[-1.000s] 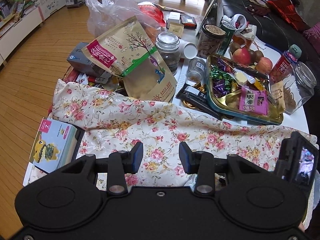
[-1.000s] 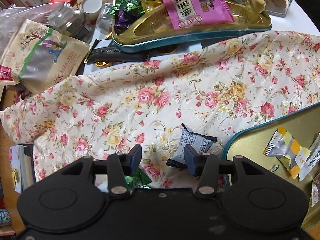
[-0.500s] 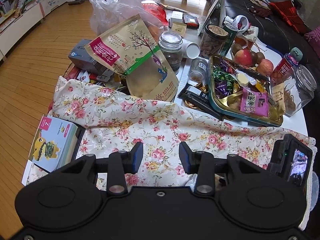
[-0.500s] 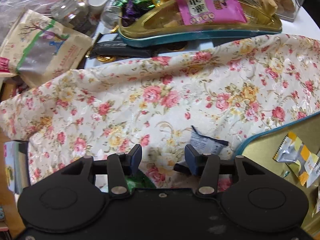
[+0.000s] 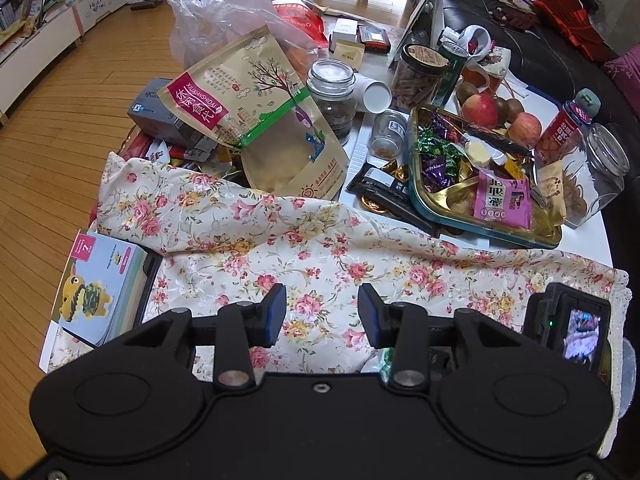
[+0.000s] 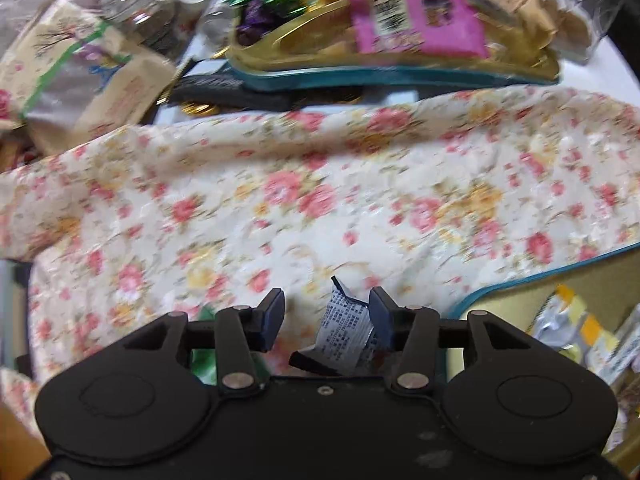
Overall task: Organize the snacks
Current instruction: 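Grasp the small white printed packet on the cloth with the right tool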
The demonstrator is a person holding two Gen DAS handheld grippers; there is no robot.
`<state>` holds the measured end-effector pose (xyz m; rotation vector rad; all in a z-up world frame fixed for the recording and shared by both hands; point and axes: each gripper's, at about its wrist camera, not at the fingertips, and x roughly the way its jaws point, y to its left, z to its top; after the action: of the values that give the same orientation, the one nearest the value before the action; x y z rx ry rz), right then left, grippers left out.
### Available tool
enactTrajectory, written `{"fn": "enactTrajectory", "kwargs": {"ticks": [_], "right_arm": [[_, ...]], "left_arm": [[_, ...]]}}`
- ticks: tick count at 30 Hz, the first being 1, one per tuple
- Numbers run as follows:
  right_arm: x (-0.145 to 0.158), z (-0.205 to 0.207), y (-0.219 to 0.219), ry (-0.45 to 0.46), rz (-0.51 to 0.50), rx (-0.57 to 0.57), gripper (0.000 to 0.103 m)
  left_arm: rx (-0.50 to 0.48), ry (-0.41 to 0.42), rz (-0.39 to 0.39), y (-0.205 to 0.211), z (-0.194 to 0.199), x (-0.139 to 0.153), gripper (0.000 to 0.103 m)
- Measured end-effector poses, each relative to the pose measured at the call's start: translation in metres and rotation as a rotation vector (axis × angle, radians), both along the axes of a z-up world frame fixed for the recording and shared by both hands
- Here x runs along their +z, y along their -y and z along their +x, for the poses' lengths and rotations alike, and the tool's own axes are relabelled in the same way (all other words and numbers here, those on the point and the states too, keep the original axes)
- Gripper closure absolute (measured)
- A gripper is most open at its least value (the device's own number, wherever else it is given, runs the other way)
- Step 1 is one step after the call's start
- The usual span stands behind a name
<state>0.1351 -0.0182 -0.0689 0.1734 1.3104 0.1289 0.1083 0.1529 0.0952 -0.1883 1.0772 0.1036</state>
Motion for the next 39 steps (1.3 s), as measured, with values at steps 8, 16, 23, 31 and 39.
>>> {"fn": "enactTrajectory", "kwargs": {"ticks": [8,16,23,31,39], "right_arm": [[0.005,-0.020,-0.022,-0.074,0.144,0.125,0.055],[0.014,-0.037,-0.019,0.006,-0.078,0.108,0.051],[-0.007,-0.037,-0.019,-0.104,0.004,0.066,0.051],[-0.017,-0.047,-0.054,-0.043,-0.109,0.114,0.052],[-0.021,-0.046,-0.056,-0.047,-0.124,0.102,0.048]], "left_arm": [[-0.013,-0.007,0.021,0.003,0.001,-0.004,0.053],[-0.026,-0.040,0.045,0.001,0.002,-0.015,0.053],[-0.035,-0.060,0.078,0.005,0.001,-0.023,0.053],[-0.044,-0.064,0.074,0.009,0.003,-0.023,0.053],[-0.043,-0.064,0.077,0.009,0.003,-0.023,0.053]]}}
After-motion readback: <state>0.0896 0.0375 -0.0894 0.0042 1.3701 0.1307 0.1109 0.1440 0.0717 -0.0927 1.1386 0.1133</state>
